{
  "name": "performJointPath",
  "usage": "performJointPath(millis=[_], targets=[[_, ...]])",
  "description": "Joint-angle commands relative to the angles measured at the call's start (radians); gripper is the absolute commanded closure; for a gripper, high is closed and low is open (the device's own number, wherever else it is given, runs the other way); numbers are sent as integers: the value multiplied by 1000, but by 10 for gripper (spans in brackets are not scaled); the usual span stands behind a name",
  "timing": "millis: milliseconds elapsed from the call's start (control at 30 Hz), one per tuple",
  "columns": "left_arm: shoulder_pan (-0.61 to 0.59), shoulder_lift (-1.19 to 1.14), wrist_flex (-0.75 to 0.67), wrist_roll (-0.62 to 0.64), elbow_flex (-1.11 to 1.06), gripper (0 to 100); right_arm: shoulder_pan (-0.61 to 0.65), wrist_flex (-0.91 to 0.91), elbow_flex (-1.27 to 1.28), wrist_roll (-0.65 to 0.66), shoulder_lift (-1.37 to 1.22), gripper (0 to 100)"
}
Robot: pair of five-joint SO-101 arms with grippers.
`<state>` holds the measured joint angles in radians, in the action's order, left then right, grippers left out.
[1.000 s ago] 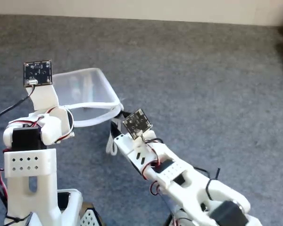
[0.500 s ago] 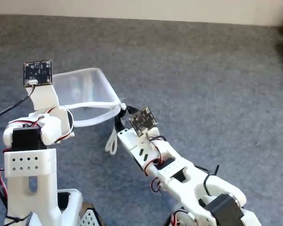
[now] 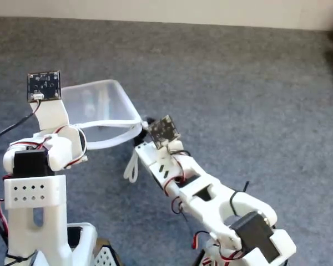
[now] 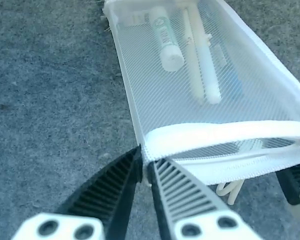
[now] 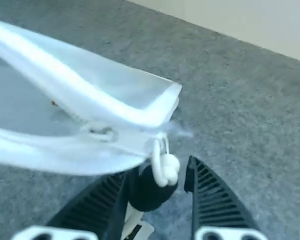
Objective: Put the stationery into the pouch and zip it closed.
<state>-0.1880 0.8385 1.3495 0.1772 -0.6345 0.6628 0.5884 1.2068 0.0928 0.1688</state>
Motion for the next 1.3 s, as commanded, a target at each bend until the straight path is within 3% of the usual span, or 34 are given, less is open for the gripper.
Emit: performJointPath(millis=[0,367,633,800,1267], targets=[[-10,-2,-23,-6,18,993,-12,33,-48,-9,10,858],[-10,-2,-25,-8,16,993,-10,24,25,-8,168,858],[-10,-2,-23,-8,16,993,-8,24,31,-8,139,958],[-10,-2,-23,-8,16,993,-4,24,36,95,137,962],[-10,-2,-23,-8,16,991,2,24,45,167,139,993]])
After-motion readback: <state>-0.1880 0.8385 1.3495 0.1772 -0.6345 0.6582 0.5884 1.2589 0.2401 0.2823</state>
